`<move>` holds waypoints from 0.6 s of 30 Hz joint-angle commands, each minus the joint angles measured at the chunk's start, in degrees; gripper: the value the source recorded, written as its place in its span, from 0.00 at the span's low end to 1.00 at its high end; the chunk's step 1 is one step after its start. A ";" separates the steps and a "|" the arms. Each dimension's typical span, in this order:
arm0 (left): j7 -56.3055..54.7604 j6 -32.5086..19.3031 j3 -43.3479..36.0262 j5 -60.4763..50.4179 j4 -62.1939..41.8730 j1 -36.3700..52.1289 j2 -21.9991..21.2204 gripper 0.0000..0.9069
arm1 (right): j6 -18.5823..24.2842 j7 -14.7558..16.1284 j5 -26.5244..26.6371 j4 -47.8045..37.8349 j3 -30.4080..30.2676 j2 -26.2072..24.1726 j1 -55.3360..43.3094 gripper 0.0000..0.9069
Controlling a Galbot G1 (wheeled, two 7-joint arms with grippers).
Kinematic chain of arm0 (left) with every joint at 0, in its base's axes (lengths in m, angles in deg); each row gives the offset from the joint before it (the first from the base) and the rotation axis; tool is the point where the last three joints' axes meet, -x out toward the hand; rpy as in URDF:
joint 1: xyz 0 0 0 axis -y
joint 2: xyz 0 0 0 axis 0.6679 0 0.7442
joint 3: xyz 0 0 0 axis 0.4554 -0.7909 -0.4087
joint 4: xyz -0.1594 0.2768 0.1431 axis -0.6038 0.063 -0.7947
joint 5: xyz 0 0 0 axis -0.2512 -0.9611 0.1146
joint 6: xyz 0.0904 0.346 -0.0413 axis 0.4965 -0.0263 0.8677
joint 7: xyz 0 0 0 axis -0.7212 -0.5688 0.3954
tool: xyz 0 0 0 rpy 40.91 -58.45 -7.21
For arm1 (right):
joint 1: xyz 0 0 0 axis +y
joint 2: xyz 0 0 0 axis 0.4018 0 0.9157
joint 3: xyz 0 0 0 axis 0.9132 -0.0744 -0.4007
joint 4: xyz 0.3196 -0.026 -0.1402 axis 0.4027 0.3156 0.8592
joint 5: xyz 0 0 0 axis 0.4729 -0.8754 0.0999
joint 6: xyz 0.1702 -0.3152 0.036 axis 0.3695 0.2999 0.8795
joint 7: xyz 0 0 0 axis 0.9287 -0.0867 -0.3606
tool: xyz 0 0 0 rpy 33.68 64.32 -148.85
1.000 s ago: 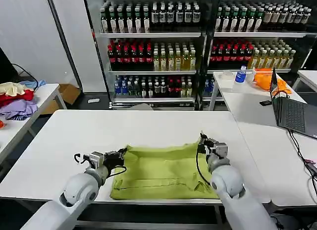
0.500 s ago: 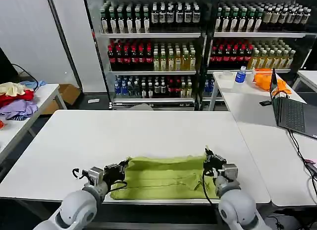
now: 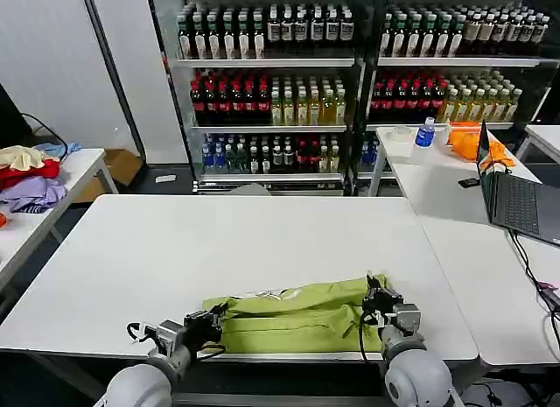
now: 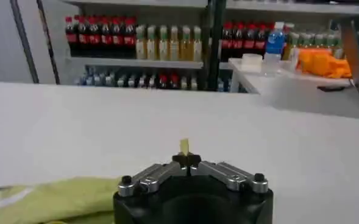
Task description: Fold and organize the clothes.
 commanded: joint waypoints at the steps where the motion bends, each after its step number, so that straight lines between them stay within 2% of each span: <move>1: -0.20 -1.39 0.22 -4.85 -0.53 -1.48 -0.30 1.00 | 0.43 0.98 -4.24 -0.36 0.38 2.03 2.85 1.00; 3: -0.37 -1.77 0.40 -4.83 -0.40 -1.36 -0.60 1.00 | 0.82 1.09 -4.27 0.74 0.50 2.06 3.55 1.00; 7: -1.38 -2.75 1.85 -4.83 0.91 -2.41 -1.48 1.00 | 3.86 3.31 -6.82 3.14 1.04 1.72 6.00 1.00; 18: -4.91 -2.52 8.83 -2.82 5.38 -9.74 -5.79 1.00 | 6.58 2.82 -9.34 9.31 4.84 1.74 13.84 1.00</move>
